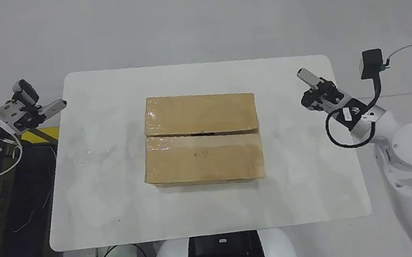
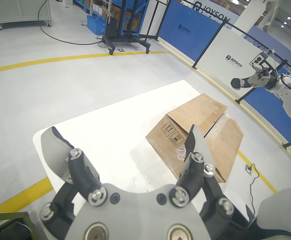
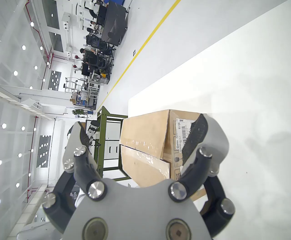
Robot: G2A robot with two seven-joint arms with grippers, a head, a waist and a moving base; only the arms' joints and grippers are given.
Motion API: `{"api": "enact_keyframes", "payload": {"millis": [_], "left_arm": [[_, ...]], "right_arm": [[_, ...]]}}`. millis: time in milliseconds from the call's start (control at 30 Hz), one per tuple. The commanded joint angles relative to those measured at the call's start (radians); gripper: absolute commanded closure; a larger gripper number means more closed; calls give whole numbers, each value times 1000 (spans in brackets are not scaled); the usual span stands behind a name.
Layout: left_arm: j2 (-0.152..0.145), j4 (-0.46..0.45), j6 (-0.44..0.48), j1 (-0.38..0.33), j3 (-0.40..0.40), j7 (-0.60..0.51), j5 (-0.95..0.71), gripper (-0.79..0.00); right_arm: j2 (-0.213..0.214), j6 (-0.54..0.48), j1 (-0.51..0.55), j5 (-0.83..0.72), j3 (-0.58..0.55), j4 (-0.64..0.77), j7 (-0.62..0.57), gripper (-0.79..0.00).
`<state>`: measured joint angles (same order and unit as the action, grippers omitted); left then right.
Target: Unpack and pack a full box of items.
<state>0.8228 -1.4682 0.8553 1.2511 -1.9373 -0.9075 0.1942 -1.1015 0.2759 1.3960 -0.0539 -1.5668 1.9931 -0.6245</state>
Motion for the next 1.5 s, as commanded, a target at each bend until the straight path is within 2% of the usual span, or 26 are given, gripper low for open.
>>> {"api": "enact_keyframes", "payload": {"millis": [0,767,967,1100,1167,1333,1467], "left_arm": [[0,0,0,0,0,0,0,-784],[0,0,0,0,0,0,0,-785],[0,0,0,0,0,0,0,-785],[0,0,0,0,0,0,0,-785],[0,0,0,0,0,0,0,-785],[0,0,0,0,0,0,0,-785],[0,0,0,0,0,0,0,-785]], "right_arm": [[0,0,0,0,0,0,0,-784],[-1,-2,5,-1,11,-6,4,-785],[1,24,-21,-44,37,-51,-66,-785],[0,24,-30,-146,42,-99,-138,-785],[3,26,-33,-123,46,-112,-155,-785],[3,14,-36,-221,66,-140,-238,-785],[6,-19,-39,-228,83,-157,-286,-785]]}}
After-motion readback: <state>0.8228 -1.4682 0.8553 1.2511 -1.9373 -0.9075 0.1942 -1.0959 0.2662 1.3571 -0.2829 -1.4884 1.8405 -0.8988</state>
